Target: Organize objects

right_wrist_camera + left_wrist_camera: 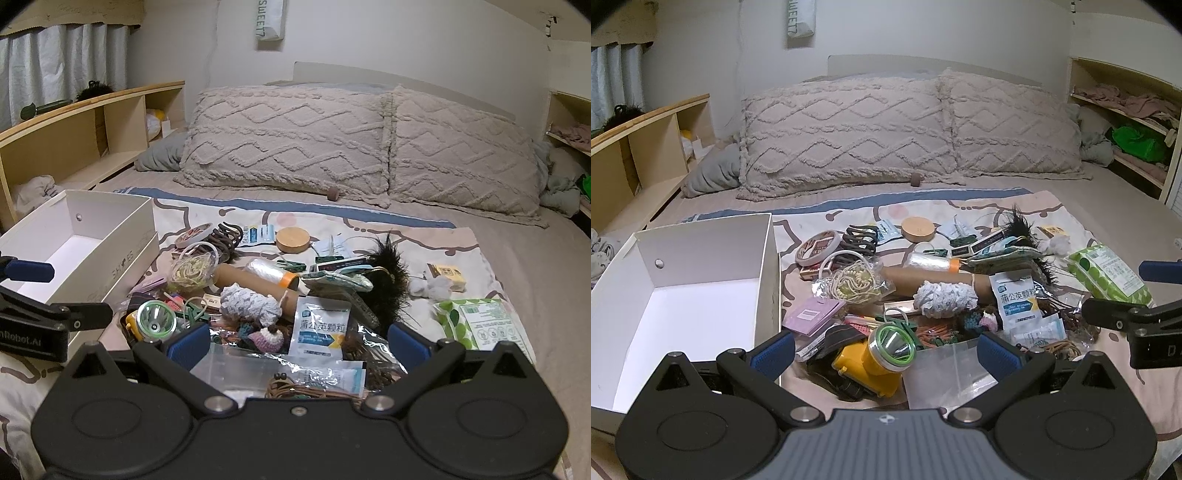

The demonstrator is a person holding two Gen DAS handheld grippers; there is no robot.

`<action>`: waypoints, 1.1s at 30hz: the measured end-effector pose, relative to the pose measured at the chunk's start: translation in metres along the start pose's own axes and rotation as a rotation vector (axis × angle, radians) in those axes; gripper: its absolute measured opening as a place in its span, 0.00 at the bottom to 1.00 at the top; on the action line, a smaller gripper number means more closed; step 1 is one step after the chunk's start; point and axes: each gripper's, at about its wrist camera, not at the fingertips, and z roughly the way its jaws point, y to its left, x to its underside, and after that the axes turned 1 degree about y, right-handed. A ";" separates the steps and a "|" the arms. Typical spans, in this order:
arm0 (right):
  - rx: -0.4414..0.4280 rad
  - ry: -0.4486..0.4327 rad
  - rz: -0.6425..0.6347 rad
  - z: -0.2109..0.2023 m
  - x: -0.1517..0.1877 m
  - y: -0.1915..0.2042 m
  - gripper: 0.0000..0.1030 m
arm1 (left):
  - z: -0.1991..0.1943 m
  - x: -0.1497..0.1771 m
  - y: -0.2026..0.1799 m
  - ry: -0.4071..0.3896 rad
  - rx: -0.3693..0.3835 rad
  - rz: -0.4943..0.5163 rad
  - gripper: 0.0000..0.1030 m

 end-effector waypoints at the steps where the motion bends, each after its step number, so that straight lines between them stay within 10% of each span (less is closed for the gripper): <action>1: 0.000 0.001 -0.002 -0.001 -0.002 0.001 1.00 | 0.000 0.000 0.000 0.000 0.000 -0.001 1.00; 33: 0.006 0.007 -0.005 -0.002 0.004 0.003 1.00 | 0.001 0.001 0.001 0.012 -0.003 -0.005 1.00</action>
